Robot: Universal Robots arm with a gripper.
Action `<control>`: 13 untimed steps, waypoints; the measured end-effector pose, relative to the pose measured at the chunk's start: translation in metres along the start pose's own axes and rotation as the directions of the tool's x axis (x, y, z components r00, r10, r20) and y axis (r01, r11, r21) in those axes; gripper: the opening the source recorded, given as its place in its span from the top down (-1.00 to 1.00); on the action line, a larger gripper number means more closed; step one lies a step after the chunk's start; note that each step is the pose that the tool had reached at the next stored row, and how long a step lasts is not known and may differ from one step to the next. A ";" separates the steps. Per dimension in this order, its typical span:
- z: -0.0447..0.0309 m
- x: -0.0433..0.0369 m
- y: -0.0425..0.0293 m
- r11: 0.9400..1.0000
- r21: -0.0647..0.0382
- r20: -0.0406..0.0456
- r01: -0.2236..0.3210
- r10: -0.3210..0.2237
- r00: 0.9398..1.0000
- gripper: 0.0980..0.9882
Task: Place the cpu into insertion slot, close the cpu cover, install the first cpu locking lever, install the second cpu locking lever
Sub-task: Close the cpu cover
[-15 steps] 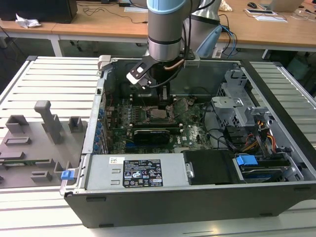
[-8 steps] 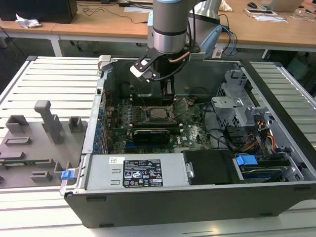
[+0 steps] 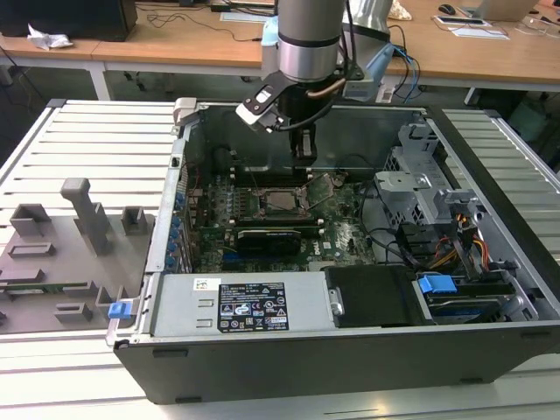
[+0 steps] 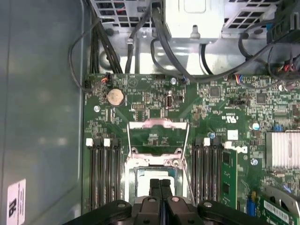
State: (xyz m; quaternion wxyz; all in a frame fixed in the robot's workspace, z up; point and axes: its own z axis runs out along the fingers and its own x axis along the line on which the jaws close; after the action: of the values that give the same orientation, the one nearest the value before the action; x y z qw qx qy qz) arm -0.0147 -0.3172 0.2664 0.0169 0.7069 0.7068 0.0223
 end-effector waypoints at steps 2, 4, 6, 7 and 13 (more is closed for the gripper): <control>0.0001 0.0000 0.0020 1.000 0.000 0.000 0.000 0.000 1.000 0.98; 0.0002 0.0000 0.0034 1.000 0.000 0.000 0.000 0.000 1.000 0.98; 0.0003 0.0000 0.0060 1.000 0.000 0.000 0.000 0.000 1.000 0.98; 0.0004 0.0000 0.0068 1.000 0.000 0.000 0.000 0.000 1.000 0.98; 0.0007 0.0000 0.0133 1.000 0.000 0.000 0.000 0.000 1.000 0.98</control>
State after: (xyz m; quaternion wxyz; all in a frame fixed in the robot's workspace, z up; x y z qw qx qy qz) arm -0.0014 -0.3172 0.2664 0.0169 0.7069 0.7067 0.0223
